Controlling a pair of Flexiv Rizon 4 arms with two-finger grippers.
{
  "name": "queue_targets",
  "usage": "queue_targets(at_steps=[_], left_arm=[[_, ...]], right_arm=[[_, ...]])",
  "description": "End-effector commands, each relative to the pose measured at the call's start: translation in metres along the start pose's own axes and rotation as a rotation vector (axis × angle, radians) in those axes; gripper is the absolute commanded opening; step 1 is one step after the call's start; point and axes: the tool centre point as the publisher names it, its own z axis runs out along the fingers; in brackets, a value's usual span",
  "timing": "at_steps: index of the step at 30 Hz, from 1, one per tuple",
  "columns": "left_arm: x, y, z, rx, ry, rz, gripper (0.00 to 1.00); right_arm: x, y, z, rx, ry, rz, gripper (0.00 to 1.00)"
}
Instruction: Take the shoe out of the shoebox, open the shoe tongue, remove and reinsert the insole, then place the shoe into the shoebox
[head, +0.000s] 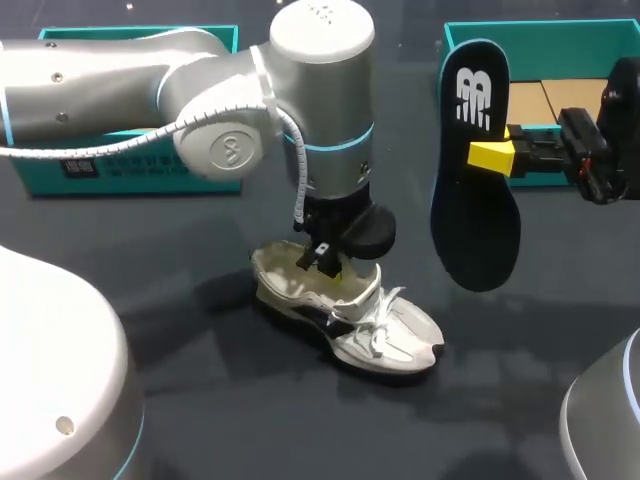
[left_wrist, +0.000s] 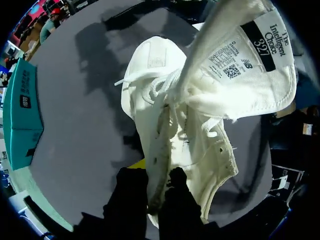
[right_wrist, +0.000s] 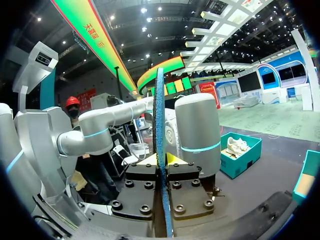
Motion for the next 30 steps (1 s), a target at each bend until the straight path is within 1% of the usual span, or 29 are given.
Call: queue_targets(at_steps=[1, 13, 14, 16, 17, 18, 20, 25, 30], left_arm=[[0.014, -0.002, -0.022, -0.127, 0.009, 0.264, 0.0], [0.014, -0.002, -0.022, -0.127, 0.009, 0.264, 0.0], [0.011, 0.003, -0.02, -0.088, -0.015, 0.322, 0.0], [0.005, 0.01, -0.018, -0.048, -0.02, 0.388, 0.0], [0.004, 0.013, -0.018, -0.022, -0.056, 0.44, 0.0], [0.002, 0.016, -0.017, -0.017, -0.057, 0.467, 0.0], [-0.001, 0.019, -0.016, -0.015, -0.1, 0.55, 0.0], [-0.014, 0.027, -0.019, -0.016, -0.122, 0.678, 0.0], [-0.017, 0.024, -0.019, -0.023, -0.14, 0.759, 0.0]], right_arm=[[0.01, -0.004, -0.004, -0.003, -0.128, 0.0, 0.0], [0.01, -0.004, -0.004, -0.003, -0.128, 0.0, 0.0], [0.01, -0.004, -0.004, -0.003, -0.128, 0.0, 0.0], [0.01, -0.004, -0.004, -0.003, -0.128, 0.0, 0.0], [0.01, -0.004, -0.004, -0.003, -0.128, 0.0, 0.0], [0.01, -0.004, -0.004, -0.003, -0.128, 0.0, 0.0], [0.01, -0.004, -0.004, -0.003, -0.128, 0.0, 0.0], [0.01, -0.004, -0.004, -0.003, -0.128, 0.0, 0.0], [0.01, -0.004, -0.004, -0.003, -0.128, 0.0, 0.0]])
